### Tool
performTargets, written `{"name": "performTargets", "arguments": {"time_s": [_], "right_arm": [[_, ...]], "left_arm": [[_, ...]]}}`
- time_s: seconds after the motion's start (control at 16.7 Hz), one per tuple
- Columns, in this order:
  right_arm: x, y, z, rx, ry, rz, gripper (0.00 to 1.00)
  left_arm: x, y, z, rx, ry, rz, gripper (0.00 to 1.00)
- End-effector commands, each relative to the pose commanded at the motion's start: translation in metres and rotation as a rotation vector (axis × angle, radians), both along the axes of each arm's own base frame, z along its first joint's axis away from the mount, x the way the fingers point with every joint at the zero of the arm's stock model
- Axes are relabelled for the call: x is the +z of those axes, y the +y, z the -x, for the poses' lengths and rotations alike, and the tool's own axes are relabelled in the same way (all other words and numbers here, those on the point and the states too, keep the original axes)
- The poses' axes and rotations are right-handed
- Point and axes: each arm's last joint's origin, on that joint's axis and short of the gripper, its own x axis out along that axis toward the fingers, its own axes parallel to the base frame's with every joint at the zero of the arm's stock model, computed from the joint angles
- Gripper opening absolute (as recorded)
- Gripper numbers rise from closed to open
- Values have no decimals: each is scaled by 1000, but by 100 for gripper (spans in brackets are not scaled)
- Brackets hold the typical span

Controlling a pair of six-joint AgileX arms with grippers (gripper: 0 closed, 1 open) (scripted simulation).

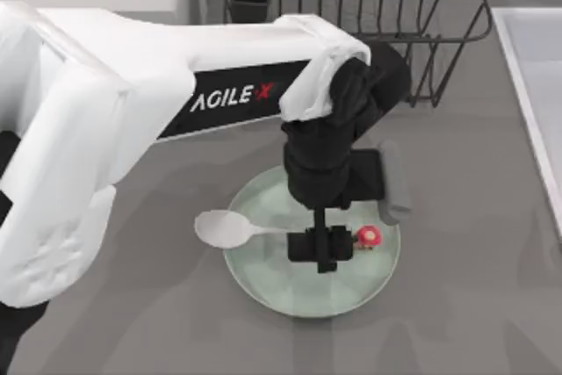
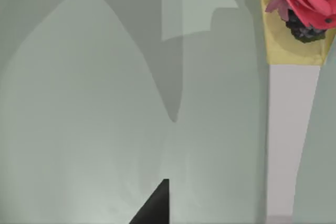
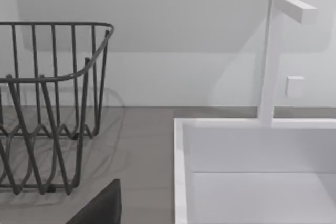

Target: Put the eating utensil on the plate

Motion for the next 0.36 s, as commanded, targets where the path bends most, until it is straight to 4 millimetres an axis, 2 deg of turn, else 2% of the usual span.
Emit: {"name": "performTargets", "arguments": {"time_s": [0.36], "right_arm": [[0,0,0,0,0,0,100]], "left_arm": [[0,0,0,0,0,0,100]]}}
